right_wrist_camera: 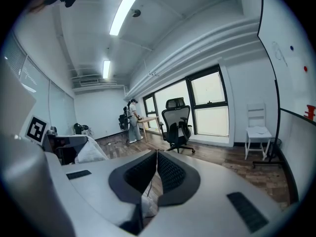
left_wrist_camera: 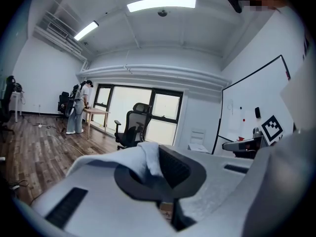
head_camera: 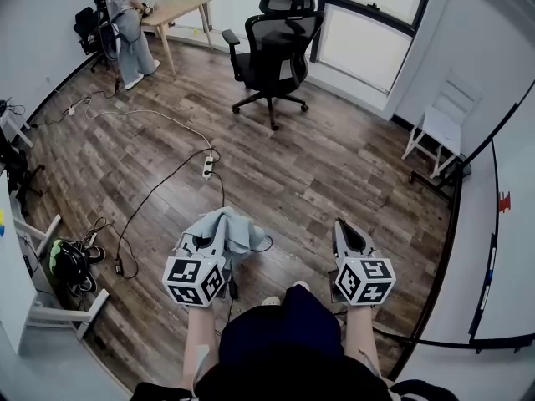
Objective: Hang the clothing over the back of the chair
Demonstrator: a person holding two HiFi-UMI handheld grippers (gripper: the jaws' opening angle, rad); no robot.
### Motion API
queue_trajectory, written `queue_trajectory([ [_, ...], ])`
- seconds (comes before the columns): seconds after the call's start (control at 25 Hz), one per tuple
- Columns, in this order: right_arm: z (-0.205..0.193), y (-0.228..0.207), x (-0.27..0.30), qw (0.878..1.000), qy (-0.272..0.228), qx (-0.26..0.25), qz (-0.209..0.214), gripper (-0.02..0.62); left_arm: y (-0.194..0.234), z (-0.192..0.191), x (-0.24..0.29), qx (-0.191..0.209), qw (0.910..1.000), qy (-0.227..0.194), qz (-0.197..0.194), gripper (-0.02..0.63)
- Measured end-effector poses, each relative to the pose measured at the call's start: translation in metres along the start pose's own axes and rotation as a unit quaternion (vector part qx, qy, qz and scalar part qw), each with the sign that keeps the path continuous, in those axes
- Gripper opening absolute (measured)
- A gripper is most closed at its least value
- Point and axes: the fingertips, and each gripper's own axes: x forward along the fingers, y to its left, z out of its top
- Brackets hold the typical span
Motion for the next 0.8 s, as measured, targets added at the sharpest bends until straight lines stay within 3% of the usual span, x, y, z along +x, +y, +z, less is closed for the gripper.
queue_trajectory([
  [0.4,0.007,-0.004,0.04,1.0,0.009,0.002,0.014,0.031,0.021,0.003,0.024,-0.011,0.9998,-0.002,0.017,0.014],
  [0.8,0.036,-0.035,0.113,1.0,0.015,0.0,0.019,0.031,0.037,0.029,0.102,-0.016,0.9998,-0.009,0.009,0.014],
])
